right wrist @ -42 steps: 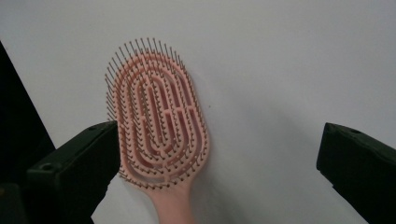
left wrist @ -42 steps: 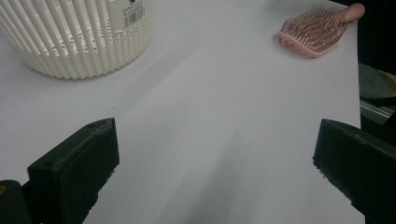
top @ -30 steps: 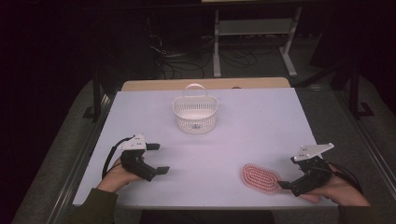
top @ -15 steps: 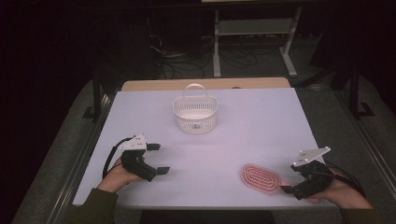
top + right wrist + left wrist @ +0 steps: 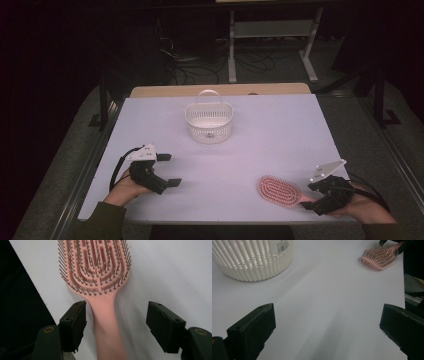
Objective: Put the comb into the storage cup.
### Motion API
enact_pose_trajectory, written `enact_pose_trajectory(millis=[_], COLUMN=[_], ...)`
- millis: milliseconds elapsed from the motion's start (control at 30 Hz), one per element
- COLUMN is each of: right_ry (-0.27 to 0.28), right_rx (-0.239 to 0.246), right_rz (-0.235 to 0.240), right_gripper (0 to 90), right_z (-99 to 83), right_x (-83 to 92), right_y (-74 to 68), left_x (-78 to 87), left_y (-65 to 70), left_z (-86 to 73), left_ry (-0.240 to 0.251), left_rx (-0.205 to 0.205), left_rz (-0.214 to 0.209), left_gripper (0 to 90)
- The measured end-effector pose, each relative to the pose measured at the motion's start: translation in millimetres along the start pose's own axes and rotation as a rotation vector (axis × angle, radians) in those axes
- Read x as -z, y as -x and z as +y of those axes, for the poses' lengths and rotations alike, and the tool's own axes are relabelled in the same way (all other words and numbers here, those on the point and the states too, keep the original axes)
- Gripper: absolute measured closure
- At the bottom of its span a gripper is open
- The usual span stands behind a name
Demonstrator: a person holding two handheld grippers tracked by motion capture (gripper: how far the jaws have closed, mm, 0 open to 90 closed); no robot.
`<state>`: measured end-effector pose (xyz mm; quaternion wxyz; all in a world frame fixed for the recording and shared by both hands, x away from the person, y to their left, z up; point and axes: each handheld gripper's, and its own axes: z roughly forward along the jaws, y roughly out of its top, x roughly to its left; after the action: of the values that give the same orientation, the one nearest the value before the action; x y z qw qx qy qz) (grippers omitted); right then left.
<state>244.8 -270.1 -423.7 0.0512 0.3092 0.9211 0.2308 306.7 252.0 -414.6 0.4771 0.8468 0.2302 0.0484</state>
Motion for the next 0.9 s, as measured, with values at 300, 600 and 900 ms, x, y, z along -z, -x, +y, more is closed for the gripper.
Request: enact_pose_trajectory(millis=[300,600,900], right_ry=[-0.037,-0.059,-0.078], right_rx=[0.019,0.049,0.076], right_rz=[0.015,0.030,0.035], right_gripper=[44.5,58.4,64.7], right_z=[-0.3,4.4,7.5], right_x=[-2.7,-5.3,-6.1], right_y=[-1.5,-5.0,-7.4], left_x=[-0.8,-0.2,-0.6], left_y=[0.1,-0.1,0.2], left_z=[0.0,-0.1,0.0], left_ry=[-0.008,-0.004,-0.007], left_rx=[-0.002,0.000,0.001], left_rz=[-0.002,-0.002,-0.003], left_gripper=[0.3,0.3,0.3])
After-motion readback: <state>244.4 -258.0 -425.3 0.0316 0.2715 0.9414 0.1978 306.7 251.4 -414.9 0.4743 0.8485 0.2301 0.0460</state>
